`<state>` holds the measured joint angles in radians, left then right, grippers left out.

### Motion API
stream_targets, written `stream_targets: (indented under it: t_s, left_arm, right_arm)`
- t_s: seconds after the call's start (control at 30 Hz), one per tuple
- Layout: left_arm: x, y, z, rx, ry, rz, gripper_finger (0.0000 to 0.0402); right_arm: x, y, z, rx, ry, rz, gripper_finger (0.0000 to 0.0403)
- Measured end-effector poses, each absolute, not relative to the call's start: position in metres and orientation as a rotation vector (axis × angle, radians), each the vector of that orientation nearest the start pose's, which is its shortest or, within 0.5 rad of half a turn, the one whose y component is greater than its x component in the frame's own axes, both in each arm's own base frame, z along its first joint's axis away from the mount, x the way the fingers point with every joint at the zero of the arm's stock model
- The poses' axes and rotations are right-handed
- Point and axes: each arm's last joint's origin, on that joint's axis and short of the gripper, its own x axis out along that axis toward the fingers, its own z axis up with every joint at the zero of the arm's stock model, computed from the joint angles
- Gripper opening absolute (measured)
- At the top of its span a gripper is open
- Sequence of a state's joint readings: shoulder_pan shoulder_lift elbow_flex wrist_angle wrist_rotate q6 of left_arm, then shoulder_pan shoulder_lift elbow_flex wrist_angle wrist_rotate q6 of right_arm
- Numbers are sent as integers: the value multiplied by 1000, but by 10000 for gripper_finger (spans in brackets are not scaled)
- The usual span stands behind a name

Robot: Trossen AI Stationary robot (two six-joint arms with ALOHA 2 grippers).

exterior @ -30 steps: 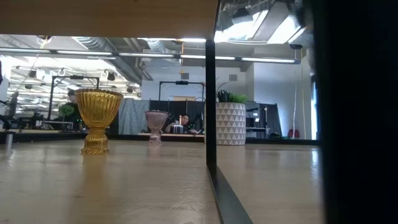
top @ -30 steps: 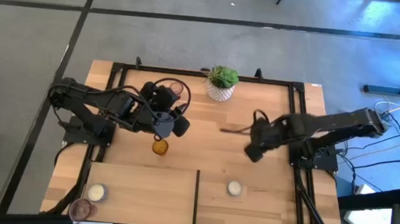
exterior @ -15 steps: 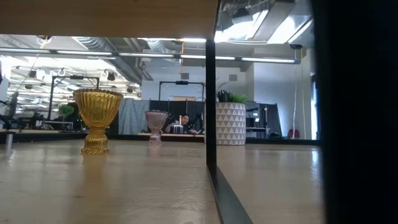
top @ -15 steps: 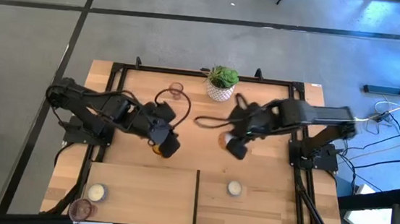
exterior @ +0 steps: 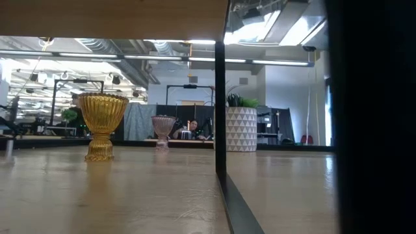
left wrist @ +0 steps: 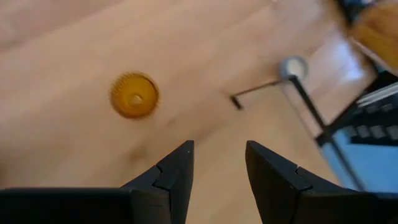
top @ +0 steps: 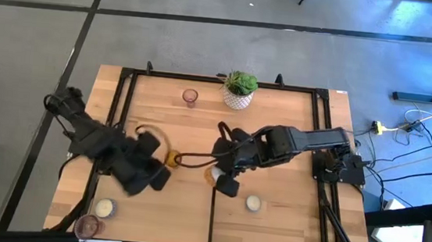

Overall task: Pick & Place candle stick holders
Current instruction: Put the orange scented candle on the shelf

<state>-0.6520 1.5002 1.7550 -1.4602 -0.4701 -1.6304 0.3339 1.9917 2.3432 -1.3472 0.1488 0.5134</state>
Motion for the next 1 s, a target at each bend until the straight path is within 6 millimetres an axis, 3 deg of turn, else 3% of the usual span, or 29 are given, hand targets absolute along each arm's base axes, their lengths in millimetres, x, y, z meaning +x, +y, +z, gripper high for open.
stream_targets:
  t_s: [0.27, 0.37, 0.53, 0.7, 1.0]
  left_arm:
    - [172, -187, 398, -1042, 458, 673, 144]
    - [170, -193, 390, -1074, 403, 658, 156]
    - [190, -189, 383, -1141, 345, 643, 189]
    - [205, -172, 383, -1139, 358, 657, 231]
    - [251, -142, 394, -1146, 263, 486, 271]
  right_arm:
    - [372, 122, 402, 305, 922, -265, 0]
    - [372, 121, 402, 320, 906, -304, 0]
    - [372, 120, 402, 348, 906, -325, 0]
    - [372, 119, 402, 356, 902, -350, 0]
    - [368, 121, 400, 353, 924, -372, 0]
